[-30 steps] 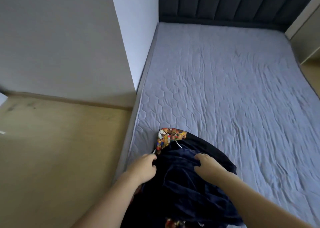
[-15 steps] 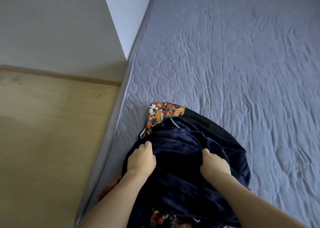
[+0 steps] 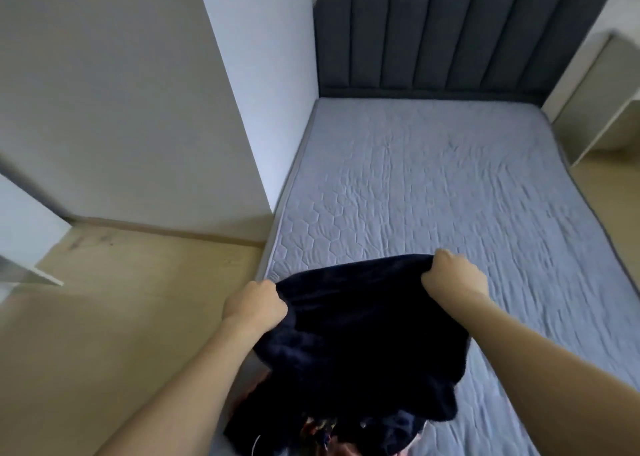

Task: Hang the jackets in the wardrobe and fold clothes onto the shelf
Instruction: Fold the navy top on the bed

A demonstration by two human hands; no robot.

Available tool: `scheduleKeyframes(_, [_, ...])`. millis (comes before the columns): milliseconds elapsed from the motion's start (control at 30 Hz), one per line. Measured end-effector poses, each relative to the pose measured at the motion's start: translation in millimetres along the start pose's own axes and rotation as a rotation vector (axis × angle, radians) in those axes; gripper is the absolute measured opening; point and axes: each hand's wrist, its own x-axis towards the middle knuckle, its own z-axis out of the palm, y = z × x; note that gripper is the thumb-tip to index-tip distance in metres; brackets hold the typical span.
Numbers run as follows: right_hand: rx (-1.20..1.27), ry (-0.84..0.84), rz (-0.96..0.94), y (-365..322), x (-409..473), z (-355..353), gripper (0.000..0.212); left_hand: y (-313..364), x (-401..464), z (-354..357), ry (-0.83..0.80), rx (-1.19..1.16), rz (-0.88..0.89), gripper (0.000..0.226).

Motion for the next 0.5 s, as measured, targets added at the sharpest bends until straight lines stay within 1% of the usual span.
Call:
scheduleKeyframes(67, [0.028, 0.074, -0.1, 0, -12, -46, 0.004, 20, -28, -21, -0.156, -0.051, 0.052, 0.048])
scheduleKeyframes(100, [0.031, 0.112, -0.165, 0, -19, -69, 0.004, 31, -43, -28, -0.19, -0.113, 0.066, 0.059])
scheduleKeyframes(133, [0.033, 0.156, -0.236, 2, -27, -91, 0.006, 45, -60, -34, -0.172, -0.188, 0.079, 0.073])
scheduleKeyframes(200, [0.023, 0.265, -0.382, 10, -47, -136, 0.01, 81, -92, -48, -0.02, -0.299, 0.123, 0.094])
scheduleKeyframes(233, [0.013, 0.32, -0.452, 16, -60, -158, 0.011, 103, -108, -56, 0.07, -0.294, 0.148, 0.1])
scheduleKeyframes(267, [0.004, 0.374, -0.52, 22, -73, -180, 0.013, 126, -124, -65, 0.152, -0.288, 0.169, 0.1])
scheduleKeyframes(300, [-0.003, 0.425, -0.574, 29, -87, -200, 0.013, 149, -138, -73, 0.216, -0.31, 0.202, 0.088])
scheduleKeyframes(333, [-0.009, 0.474, -0.619, 38, -101, -220, 0.014, 170, -152, -83, 0.272, -0.374, 0.231, 0.064])
scheduleKeyframes(367, [-0.011, 0.517, -0.653, 48, -115, -239, 0.014, 189, -167, -92, 0.326, -0.482, 0.231, 0.034])
scheduleKeyframes(400, [-0.008, 0.563, -0.673, 60, -127, -257, 0.014, 204, -182, -101, 0.368, -0.609, 0.211, 0.012])
scheduleKeyframes(433, [-0.005, 0.611, -0.674, 74, -137, -275, 0.014, 216, -197, -112, 0.417, -0.716, 0.185, 0.009])
scheduleKeyframes(500, [-0.025, 0.689, -0.648, 106, -149, -309, 0.015, 230, -224, -135, 0.571, -0.831, 0.141, 0.011])
